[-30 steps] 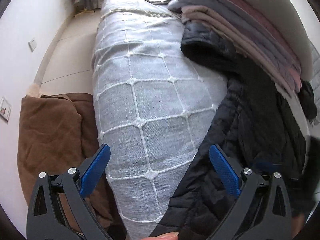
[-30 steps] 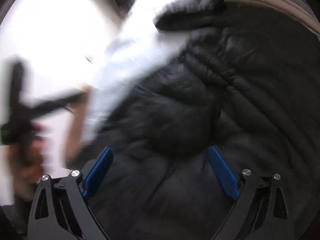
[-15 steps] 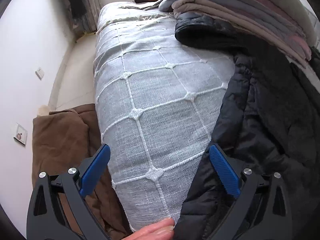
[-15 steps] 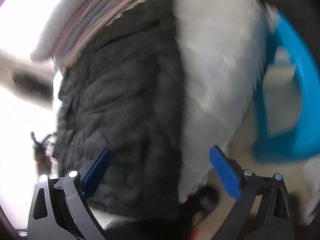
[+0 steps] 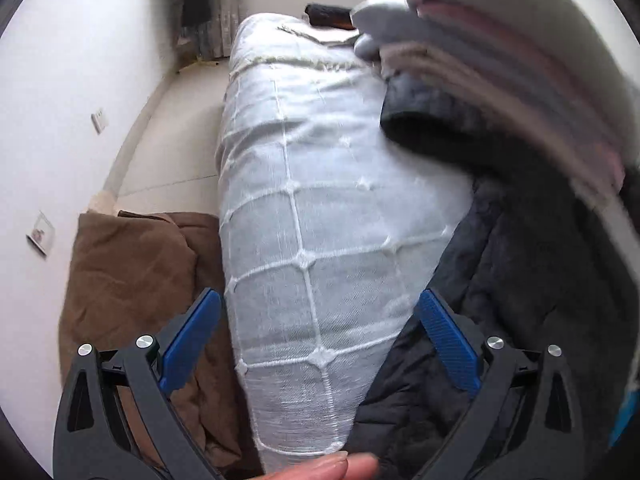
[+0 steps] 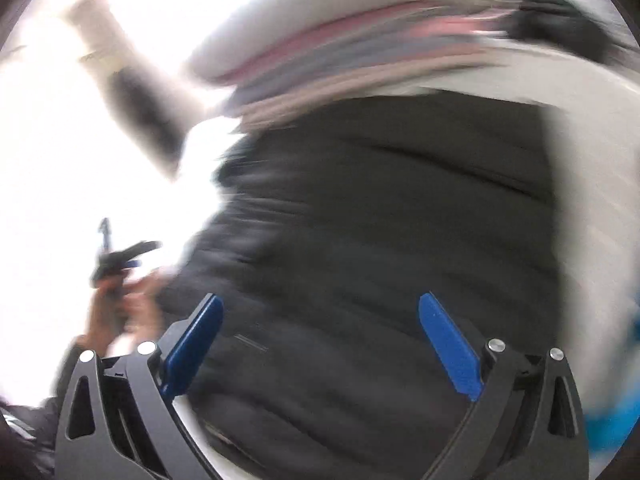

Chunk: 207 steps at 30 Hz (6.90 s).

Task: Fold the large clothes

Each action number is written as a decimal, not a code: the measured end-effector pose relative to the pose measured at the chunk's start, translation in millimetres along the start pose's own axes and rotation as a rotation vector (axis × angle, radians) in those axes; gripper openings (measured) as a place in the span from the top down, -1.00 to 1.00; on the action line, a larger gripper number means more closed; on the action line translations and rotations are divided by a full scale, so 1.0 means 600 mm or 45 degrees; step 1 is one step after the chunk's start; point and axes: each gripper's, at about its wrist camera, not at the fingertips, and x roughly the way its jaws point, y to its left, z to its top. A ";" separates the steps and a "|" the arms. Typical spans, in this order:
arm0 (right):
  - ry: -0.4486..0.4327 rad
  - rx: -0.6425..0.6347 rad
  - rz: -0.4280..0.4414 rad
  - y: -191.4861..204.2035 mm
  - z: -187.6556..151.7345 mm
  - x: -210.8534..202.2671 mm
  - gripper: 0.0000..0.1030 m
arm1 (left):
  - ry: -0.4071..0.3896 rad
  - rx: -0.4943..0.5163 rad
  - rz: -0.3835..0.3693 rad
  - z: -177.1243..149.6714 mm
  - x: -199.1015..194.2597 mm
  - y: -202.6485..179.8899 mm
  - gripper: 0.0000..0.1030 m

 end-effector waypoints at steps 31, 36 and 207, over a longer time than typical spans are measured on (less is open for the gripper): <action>0.203 0.241 0.771 0.063 -0.041 0.235 -0.84 | 0.120 -0.869 -1.321 0.264 0.347 -0.130 -0.85; 0.205 0.251 0.758 0.061 -0.044 0.243 -0.84 | -0.177 -0.982 -1.148 0.315 0.287 -0.067 -0.85; -0.032 0.789 0.617 -0.328 -0.306 -0.124 -0.86 | 0.720 0.149 -0.990 -0.129 0.043 0.018 -0.80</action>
